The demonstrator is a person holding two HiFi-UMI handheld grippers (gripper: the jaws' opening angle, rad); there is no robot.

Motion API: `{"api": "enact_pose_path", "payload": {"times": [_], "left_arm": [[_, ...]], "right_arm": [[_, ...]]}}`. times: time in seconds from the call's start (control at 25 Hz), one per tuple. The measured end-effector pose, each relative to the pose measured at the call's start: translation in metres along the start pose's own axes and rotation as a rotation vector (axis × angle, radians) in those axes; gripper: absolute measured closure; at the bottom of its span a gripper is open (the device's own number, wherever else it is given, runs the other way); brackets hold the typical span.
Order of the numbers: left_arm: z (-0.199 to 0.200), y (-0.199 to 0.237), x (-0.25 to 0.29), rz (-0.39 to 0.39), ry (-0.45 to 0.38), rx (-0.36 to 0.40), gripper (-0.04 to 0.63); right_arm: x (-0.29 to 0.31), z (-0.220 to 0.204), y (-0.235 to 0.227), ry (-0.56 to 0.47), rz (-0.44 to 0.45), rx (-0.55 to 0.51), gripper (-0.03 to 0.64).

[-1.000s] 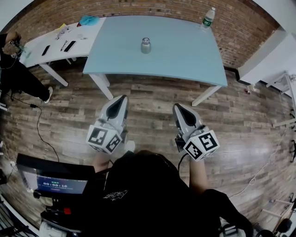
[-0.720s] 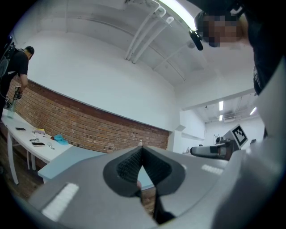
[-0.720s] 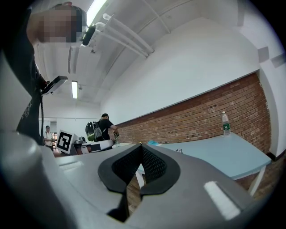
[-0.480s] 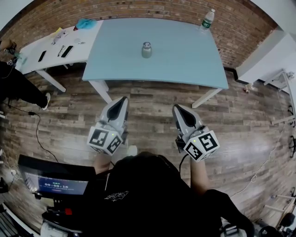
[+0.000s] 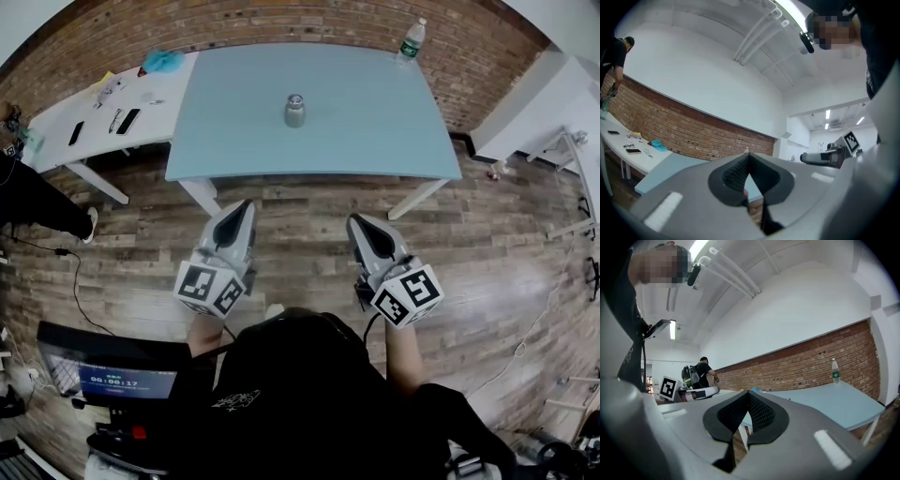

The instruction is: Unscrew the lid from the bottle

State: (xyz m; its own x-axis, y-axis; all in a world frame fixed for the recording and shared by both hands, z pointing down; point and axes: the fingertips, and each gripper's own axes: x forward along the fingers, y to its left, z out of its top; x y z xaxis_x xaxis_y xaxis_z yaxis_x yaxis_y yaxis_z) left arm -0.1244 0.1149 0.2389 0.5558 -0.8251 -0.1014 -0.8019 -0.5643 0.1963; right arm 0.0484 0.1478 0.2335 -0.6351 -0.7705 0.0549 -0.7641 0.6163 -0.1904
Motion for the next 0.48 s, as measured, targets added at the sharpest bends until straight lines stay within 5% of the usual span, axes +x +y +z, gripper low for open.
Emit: {"api": "enact_pose_path", "payload": {"times": [0.48], "left_arm": [[0.008,0.026,-0.004,-0.054,-0.009,-0.007,0.595]], "right_arm": [[0.018,0.001,0.019,-0.016,-0.056,-0.014,0.615]]}}
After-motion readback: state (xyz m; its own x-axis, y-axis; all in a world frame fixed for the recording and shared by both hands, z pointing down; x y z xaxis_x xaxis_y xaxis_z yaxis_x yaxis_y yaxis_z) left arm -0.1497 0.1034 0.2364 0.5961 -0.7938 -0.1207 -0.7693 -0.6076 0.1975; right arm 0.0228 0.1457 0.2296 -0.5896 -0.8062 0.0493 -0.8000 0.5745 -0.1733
